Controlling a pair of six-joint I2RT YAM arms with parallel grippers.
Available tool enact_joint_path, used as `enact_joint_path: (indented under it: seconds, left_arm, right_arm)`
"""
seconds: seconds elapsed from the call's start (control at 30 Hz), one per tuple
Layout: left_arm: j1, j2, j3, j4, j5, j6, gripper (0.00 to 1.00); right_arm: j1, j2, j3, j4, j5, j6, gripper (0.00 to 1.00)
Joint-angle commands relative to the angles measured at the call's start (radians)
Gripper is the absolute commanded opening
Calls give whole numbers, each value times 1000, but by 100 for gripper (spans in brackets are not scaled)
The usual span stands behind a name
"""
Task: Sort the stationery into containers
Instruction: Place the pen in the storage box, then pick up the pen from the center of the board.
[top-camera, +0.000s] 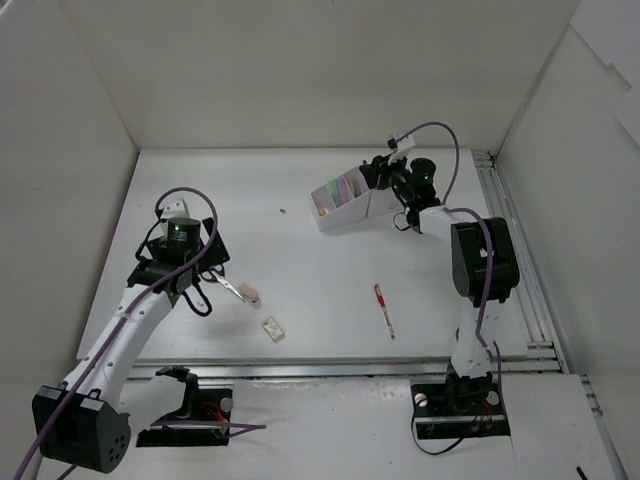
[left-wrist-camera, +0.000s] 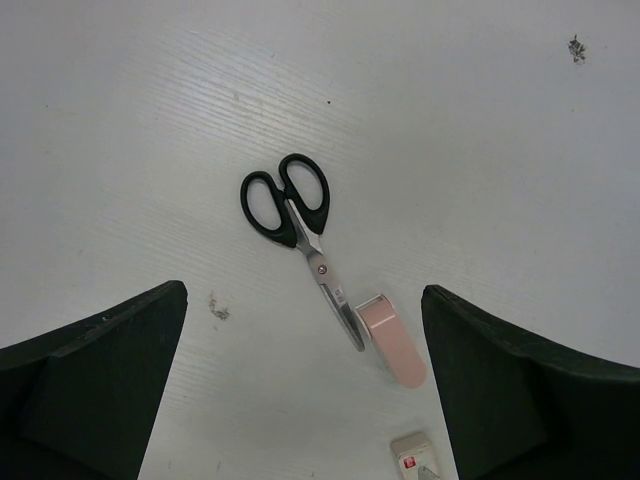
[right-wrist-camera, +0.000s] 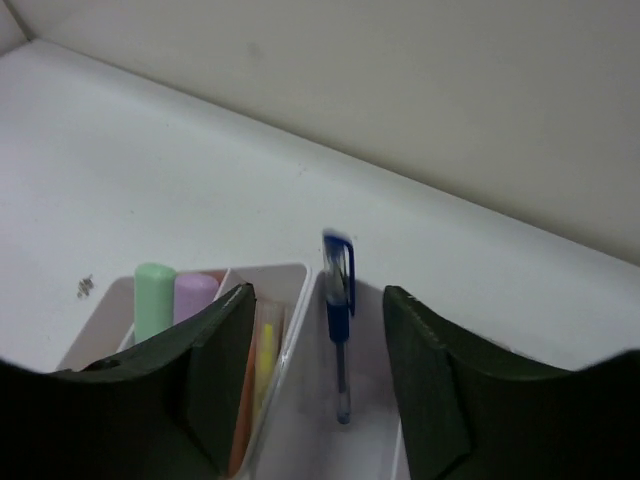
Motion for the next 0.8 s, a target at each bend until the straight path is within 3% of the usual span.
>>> enact_joint_path:
  seconds: [0.0, 0.13, 0.23, 0.37, 0.5, 0.53, 0.6, 0.67, 0.77]
  left_arm:
    - [-5, -44, 35, 32, -21, 9, 99]
    - [-5, -81, 13, 43, -4, 13, 99]
    - [-5, -113, -4, 46, 8, 13, 99]
    - [-5, -162, -28, 64, 30, 16, 99]
    - [-5, -194, -47, 89, 53, 33, 99]
    - [-5, -197, -51, 92, 61, 36, 99]
    - [-5, -199, -54, 100, 73, 41, 100]
    - [-5, -188, -54, 101, 90, 45, 100]
    - [-5, -176, -60, 107, 108, 42, 99]
  right_arm:
    - [15, -182, -47, 143, 23, -9, 54]
    - [33, -303, -165, 143, 50, -33, 69]
    - [53, -427, -250, 138, 86, -33, 98]
    - [141, -634, -431, 11, 254, -38, 98]
    - [243, -799, -358, -642, 466, -65, 98]
    - [283, -808, -341, -716, 595, -38, 98]
    - [313, -840, -353, -863, 714, 19, 98]
    - [363, -889, -408, -917, 803, 83, 98]
    - [418, -929, -495, -992, 816, 201, 98]
